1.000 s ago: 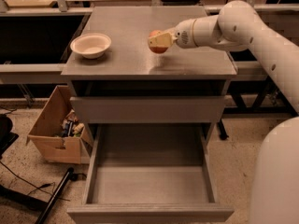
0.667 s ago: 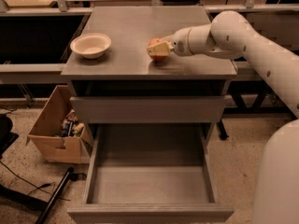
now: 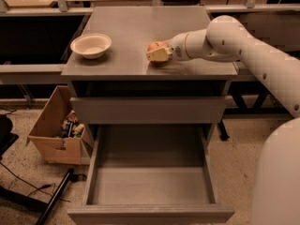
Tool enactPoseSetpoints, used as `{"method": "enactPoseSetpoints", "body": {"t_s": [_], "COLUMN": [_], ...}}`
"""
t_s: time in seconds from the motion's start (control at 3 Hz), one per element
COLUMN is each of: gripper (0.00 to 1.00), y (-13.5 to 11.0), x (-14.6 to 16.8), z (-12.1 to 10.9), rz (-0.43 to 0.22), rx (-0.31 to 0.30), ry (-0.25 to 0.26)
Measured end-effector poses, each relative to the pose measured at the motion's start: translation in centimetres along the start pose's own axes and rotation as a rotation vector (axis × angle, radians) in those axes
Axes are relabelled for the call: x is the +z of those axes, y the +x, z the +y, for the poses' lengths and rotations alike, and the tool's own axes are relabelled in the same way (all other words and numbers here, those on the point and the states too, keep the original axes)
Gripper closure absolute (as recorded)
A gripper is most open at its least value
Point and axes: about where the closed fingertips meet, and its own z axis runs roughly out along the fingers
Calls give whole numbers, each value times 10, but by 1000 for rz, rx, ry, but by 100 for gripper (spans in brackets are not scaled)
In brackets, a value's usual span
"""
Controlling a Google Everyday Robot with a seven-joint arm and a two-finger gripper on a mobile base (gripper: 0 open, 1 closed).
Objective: Pick apple from middle drawer and place on counter
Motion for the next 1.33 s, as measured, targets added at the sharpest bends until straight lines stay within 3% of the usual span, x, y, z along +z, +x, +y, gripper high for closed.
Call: {"method": "enactPoseSetpoints", "body": {"t_s": [0.67,1.0,1.33], "gripper": [15,0,0], "y": [0,0,-14], "x": [0,0,-36], "z": [0,0,10], "rz": [0,0,-32], "rx": [0,0,-56], "ry": [0,0,-30]}}
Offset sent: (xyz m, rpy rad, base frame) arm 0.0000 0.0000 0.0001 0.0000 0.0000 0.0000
